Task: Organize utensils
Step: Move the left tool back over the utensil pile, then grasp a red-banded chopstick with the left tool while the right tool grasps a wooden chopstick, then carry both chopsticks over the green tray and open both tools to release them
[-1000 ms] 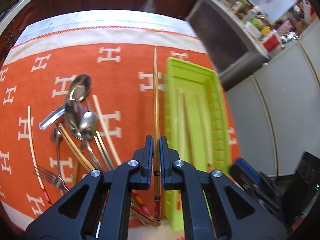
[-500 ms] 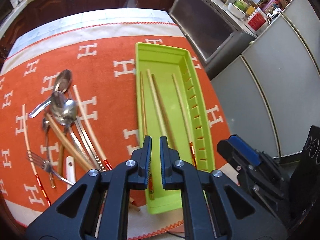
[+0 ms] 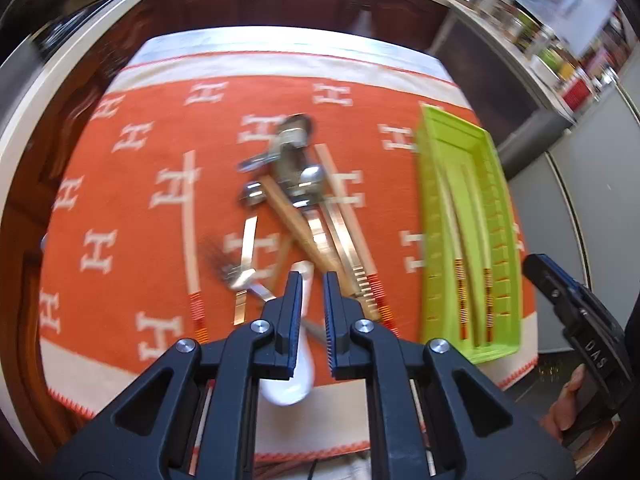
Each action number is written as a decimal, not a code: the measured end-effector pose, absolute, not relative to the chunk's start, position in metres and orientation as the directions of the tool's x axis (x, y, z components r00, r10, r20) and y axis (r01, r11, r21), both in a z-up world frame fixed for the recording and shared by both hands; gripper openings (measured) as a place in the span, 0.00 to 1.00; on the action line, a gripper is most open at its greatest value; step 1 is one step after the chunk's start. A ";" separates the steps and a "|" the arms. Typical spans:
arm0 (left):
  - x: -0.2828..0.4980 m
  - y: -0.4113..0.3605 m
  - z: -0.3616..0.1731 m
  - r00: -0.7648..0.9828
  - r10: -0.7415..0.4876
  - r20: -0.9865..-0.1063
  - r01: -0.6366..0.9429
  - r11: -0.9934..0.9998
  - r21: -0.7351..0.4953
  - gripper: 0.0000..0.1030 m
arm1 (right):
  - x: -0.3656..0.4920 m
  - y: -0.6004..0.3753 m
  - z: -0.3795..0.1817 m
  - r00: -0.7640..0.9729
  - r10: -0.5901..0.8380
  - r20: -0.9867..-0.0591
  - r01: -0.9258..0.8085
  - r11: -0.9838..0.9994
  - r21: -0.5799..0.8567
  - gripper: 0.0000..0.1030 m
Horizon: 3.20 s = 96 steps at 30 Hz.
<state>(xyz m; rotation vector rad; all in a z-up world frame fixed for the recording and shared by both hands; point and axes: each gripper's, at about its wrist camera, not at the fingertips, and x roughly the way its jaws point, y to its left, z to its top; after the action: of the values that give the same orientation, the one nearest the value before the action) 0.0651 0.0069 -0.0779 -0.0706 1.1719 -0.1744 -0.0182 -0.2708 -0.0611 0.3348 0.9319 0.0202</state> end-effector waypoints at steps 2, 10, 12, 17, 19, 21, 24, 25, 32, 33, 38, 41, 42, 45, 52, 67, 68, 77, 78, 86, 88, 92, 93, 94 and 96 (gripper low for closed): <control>0.061 0.027 -0.080 0.384 -0.145 -0.912 0.060 0.989 -0.132 0.08 | -0.016 -0.261 -0.059 0.597 0.160 -0.786 0.109 0.954 0.278 0.34; 0.048 0.078 -0.088 0.397 -0.077 -0.915 -0.029 0.995 -0.096 0.08 | -0.001 -0.219 -0.051 0.585 0.189 -0.789 0.020 0.969 0.246 0.34; 0.046 0.088 -0.090 0.395 -0.070 -0.916 -0.045 0.994 -0.096 0.08 | 0.004 -0.209 -0.049 0.583 0.197 -0.788 -0.001 0.970 0.242 0.34; 0.041 0.109 -0.098 0.388 -0.050 -0.920 -0.083 0.993 -0.089 0.08 | 0.013 -0.185 -0.049 0.573 0.217 -0.791 -0.053 0.972 0.228 0.34; 0.039 0.117 -0.102 0.383 -0.045 -0.923 -0.096 0.991 -0.089 0.08 | 0.017 -0.175 -0.051 0.565 0.224 -0.794 -0.071 0.972 0.224 0.34; 0.037 0.124 -0.106 0.379 -0.045 -0.924 -0.106 0.990 -0.092 0.08 | 0.021 -0.166 -0.053 0.559 0.231 -0.797 -0.090 0.972 0.218 0.34; 0.035 0.132 -0.111 0.379 -0.044 -0.924 -0.118 0.988 -0.096 0.08 | 0.027 -0.155 -0.057 0.552 0.242 -0.798 -0.111 0.970 0.218 0.34; 0.035 0.135 -0.112 0.379 -0.048 -0.924 -0.121 0.988 -0.100 0.08 | 0.030 -0.153 -0.059 0.549 0.243 -0.800 -0.113 0.969 0.217 0.34; 0.037 0.145 -0.128 0.354 -0.089 -0.931 -0.123 0.982 -0.141 0.08 | 0.041 -0.137 -0.074 0.519 0.264 -0.813 -0.136 0.965 0.226 0.34; 0.038 0.145 -0.131 0.349 -0.100 -0.932 -0.121 0.981 -0.150 0.08 | 0.042 -0.136 -0.076 0.513 0.267 -0.815 -0.138 0.964 0.229 0.34; 0.045 0.141 -0.138 0.342 -0.138 -0.929 -0.105 0.977 -0.184 0.08 | 0.050 -0.132 -0.087 0.492 0.278 -0.825 -0.147 0.961 0.237 0.33; 0.051 0.135 -0.142 0.335 -0.154 -0.930 -0.091 0.977 -0.194 0.08 | 0.055 -0.128 -0.093 0.484 0.288 -0.826 -0.158 0.957 0.242 0.31; 0.053 0.131 -0.144 0.330 -0.159 -0.930 -0.085 0.977 -0.197 0.08 | 0.057 -0.126 -0.095 0.479 0.293 -0.828 -0.163 0.956 0.244 0.30; 0.059 0.122 -0.149 0.317 -0.169 -0.933 -0.067 0.977 -0.200 0.08 | 0.063 -0.122 -0.102 0.462 0.306 -0.832 -0.176 0.951 0.253 0.25; 0.070 0.109 -0.158 0.303 -0.173 -0.937 -0.042 0.980 -0.194 0.08 | 0.076 -0.118 -0.126 0.399 0.325 -0.857 -0.196 0.944 0.266 0.16; 0.076 0.096 -0.164 0.319 -0.137 -0.938 -0.029 0.988 -0.154 0.26 | 0.090 -0.110 -0.167 0.333 0.220 -0.917 -0.314 0.943 0.112 0.10; 0.077 0.095 -0.164 0.320 -0.134 -0.938 -0.028 0.988 -0.151 0.27 | 0.090 -0.109 -0.168 0.336 0.217 -0.916 -0.324 0.940 0.104 0.10; 0.075 0.095 -0.164 0.351 -0.086 -0.932 -0.051 0.993 -0.111 0.03 | 0.088 -0.114 -0.168 0.343 0.247 -0.906 -0.302 0.943 0.143 0.08; 0.075 0.098 -0.164 0.354 -0.098 -0.930 -0.060 0.990 -0.127 0.03 | 0.087 -0.115 -0.166 0.341 0.264 -0.902 -0.299 0.940 0.162 0.08; 0.066 0.111 -0.152 0.407 -0.094 -0.909 -0.117 0.981 -0.154 0.03 | 0.077 -0.112 -0.146 0.339 0.341 -0.877 -0.320 0.918 0.234 0.06; 0.062 0.112 -0.141 0.438 -0.081 -0.895 -0.123 0.981 -0.149 0.03 | 0.074 -0.111 -0.140 0.344 0.356 -0.869 -0.325 0.913 0.245 0.06; 0.055 0.112 -0.124 0.474 -0.077 -0.877 -0.118 0.982 -0.149 0.03 | 0.066 -0.111 -0.127 0.354 0.382 -0.854 -0.332 0.905 0.268 0.06; 0.053 0.110 -0.119 0.484 -0.075 -0.872 -0.112 0.983 -0.147 0.03 | 0.063 -0.112 -0.124 0.357 0.389 -0.849 -0.333 0.903 0.273 0.06; 0.051 0.110 -0.116 0.491 -0.075 -0.868 -0.108 0.983 -0.146 0.03 | 0.062 -0.113 -0.121 0.359 0.396 -0.845 -0.335 0.900 0.279 0.06; 0.047 0.107 -0.108 0.505 -0.074 -0.860 -0.097 0.985 -0.142 0.03 | 0.056 -0.114 -0.115 0.362 0.414 -0.835 -0.342 0.893 0.294 0.06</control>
<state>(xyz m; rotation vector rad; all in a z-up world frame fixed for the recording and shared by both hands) 0.0467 0.1066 -0.1083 -0.1802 1.0428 0.0138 0.0564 -0.1135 -0.1152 0.0744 1.0978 0.4870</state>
